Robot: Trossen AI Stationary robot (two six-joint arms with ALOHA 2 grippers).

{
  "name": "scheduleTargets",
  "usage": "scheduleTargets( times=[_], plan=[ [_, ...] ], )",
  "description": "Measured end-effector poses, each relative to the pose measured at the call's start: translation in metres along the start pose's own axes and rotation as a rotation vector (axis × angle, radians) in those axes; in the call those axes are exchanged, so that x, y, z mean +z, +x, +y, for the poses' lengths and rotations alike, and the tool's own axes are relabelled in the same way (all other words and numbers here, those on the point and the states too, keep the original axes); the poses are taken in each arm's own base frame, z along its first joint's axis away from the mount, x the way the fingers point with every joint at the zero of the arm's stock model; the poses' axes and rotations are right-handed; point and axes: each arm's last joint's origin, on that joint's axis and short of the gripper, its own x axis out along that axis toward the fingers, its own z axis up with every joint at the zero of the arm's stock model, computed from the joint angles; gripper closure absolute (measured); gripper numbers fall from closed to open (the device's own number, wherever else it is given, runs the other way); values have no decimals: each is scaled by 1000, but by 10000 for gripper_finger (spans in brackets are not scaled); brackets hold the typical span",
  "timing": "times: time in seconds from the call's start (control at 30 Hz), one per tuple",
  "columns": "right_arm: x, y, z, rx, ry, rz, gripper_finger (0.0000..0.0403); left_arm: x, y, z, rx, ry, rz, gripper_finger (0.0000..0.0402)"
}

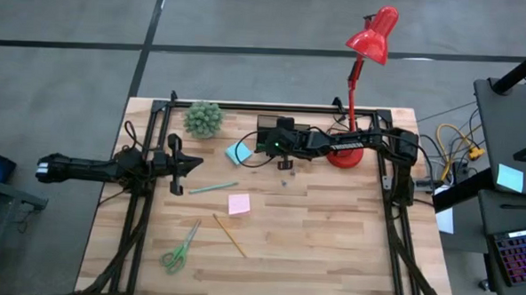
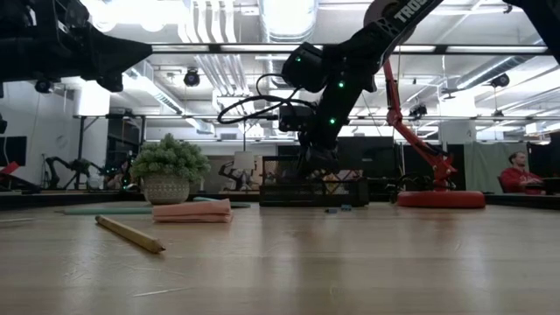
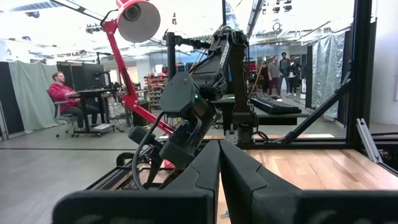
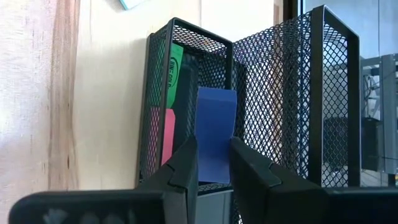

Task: Pick and place office supplies into organizer
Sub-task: Put the dark blue eraser into the desk organizer, then put the top light blue binder clip into the desk organizer

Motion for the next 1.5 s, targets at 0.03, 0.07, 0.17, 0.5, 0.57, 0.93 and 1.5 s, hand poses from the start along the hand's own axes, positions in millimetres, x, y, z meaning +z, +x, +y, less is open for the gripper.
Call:
scheduleTargets(
  times=[0.03,0.07,0.17,0.5,0.57,0.93,1.5],
  plan=[
    [0,0,0,0,0,0,333,0,0,0,0,0,0,402],
    [0,0,0,0,0,1,333,0,0,0,0,0,0,402],
    [0,0,0,0,0,0,333,0,0,0,0,0,0,402],
    [0,0,0,-1,4,0,303,0,0,0,0,0,0,402],
    [0,0,0,-1,4,0,295,0,0,0,0,0,0,402],
    [0,0,0,-2,4,0,284,0,0,0,0,0,0,402],
    [0,0,0,-2,89,0,284,0,0,0,0,0,0,402]
  ],
)
